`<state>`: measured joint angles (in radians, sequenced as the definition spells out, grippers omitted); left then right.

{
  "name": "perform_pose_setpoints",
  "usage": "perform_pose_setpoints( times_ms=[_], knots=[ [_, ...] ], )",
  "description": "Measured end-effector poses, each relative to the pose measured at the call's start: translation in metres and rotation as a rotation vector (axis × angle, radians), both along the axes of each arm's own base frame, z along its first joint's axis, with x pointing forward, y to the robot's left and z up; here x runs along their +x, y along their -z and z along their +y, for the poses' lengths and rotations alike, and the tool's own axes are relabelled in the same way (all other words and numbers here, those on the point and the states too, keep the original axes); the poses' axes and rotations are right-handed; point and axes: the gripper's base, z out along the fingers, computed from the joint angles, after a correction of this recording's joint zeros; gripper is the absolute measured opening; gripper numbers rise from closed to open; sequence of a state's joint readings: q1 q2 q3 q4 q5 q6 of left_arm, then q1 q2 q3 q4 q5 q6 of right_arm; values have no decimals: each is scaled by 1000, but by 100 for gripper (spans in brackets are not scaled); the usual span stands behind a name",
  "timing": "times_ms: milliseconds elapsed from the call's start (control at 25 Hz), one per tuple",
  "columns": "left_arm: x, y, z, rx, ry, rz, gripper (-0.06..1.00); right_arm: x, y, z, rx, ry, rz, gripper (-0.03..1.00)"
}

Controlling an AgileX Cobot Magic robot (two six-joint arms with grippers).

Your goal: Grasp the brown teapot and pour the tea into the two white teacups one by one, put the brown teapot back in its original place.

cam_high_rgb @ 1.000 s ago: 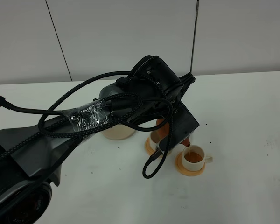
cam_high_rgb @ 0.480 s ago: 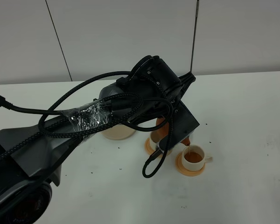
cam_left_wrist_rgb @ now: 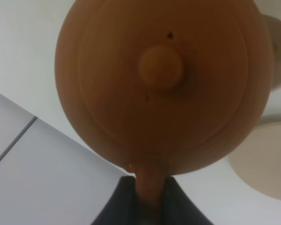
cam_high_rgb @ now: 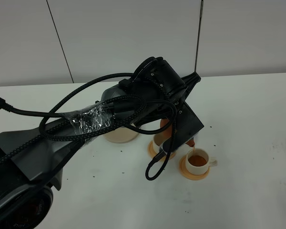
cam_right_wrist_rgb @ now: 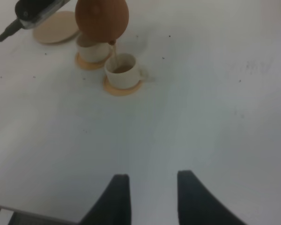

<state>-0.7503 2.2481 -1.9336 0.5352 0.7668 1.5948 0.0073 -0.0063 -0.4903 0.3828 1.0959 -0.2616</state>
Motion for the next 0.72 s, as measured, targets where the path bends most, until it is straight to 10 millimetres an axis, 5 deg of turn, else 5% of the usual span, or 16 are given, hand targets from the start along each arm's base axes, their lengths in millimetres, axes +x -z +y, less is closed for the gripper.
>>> perform_pose_setpoints(
  times_ms=[720],
  knots=[
    [-2, -2, -6, -9, 31, -26, 17, 0, 0, 0, 0, 0, 0, 24]
  ],
)
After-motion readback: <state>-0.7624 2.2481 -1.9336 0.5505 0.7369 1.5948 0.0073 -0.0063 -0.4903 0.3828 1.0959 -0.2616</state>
